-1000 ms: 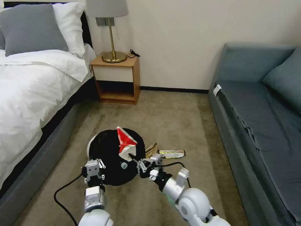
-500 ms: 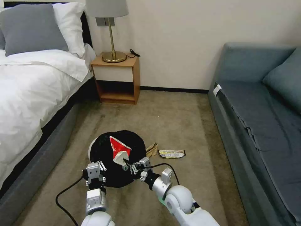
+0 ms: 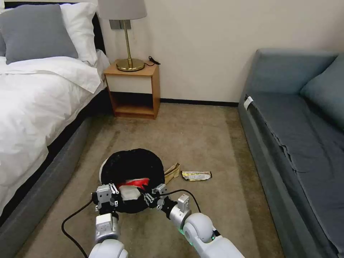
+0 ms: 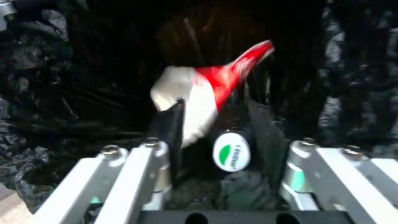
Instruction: Pick up the trash bin, then pick up the garbage on the floor and place it into the trash bin.
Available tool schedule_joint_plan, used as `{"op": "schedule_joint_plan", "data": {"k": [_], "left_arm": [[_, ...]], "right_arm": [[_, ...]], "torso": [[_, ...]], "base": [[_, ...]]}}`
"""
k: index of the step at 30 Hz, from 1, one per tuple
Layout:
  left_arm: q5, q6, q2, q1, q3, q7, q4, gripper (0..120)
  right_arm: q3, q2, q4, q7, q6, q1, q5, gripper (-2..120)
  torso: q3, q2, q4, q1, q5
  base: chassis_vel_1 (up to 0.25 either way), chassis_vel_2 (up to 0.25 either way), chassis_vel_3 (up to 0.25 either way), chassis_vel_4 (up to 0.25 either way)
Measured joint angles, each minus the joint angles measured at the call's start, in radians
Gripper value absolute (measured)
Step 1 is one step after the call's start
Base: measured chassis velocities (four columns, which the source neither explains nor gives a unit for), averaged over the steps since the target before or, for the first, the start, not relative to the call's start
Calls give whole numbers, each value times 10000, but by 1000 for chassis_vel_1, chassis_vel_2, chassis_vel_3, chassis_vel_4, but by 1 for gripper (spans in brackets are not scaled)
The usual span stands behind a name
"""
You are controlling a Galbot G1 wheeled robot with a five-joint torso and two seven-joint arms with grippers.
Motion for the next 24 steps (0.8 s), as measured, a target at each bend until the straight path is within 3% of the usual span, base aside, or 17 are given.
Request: {"op": "schedule_joint_plan", "data": {"k": [2,7,14,24], "left_arm": [[-32,0,41,-31,-41,10,46,2],[-64,-18,70,-62,-121,20,104,2],[-123,-144,135,-72,-352,23,120,2],[-227,-292,-172,-48,-554,-41,164,2]], "right_arm": [[35,15,33,6,72,3,31,54],[75,44,286,6,259,-78,55,67],[422,-136,1191,368,262,-232,221,96],[1598,-618,2370,800,122,-240,1369,100]], "torso": [[0,0,0,0,0],[0,0,0,0,0],[0,0,0,0,1],[0,0,0,0,2]], "base": [[0,0,0,0],[0,0,0,0],[0,0,0,0],[0,0,0,0]]}}
